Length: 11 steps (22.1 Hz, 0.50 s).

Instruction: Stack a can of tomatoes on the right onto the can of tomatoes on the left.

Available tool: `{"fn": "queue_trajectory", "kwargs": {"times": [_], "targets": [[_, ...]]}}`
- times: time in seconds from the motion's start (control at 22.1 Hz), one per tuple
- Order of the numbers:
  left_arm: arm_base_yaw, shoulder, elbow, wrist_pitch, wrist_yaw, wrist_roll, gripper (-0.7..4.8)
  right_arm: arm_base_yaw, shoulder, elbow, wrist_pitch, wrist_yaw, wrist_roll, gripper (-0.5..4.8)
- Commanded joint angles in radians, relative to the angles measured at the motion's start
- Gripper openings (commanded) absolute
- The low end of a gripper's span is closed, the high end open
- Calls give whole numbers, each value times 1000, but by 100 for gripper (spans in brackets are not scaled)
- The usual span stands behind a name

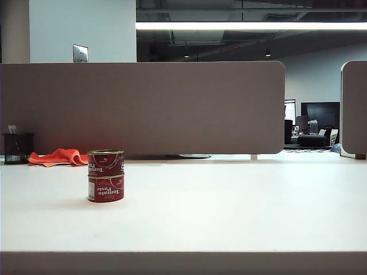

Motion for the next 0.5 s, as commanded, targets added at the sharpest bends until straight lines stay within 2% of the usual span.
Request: {"fn": "queue_trajectory", "kwargs": {"times": [0.05,0.32,0.5], "targets": [[0,0,-84,182,-5,-23,-5,2,-22,-158,291,-123,6,53],[0,-43,-193,294,2,-130,-5,1,-59,-364,360,-127,9,53],[0,-131,-196,238,2,-98,-5,0,-175,-444,367,-120,44,53]]}}
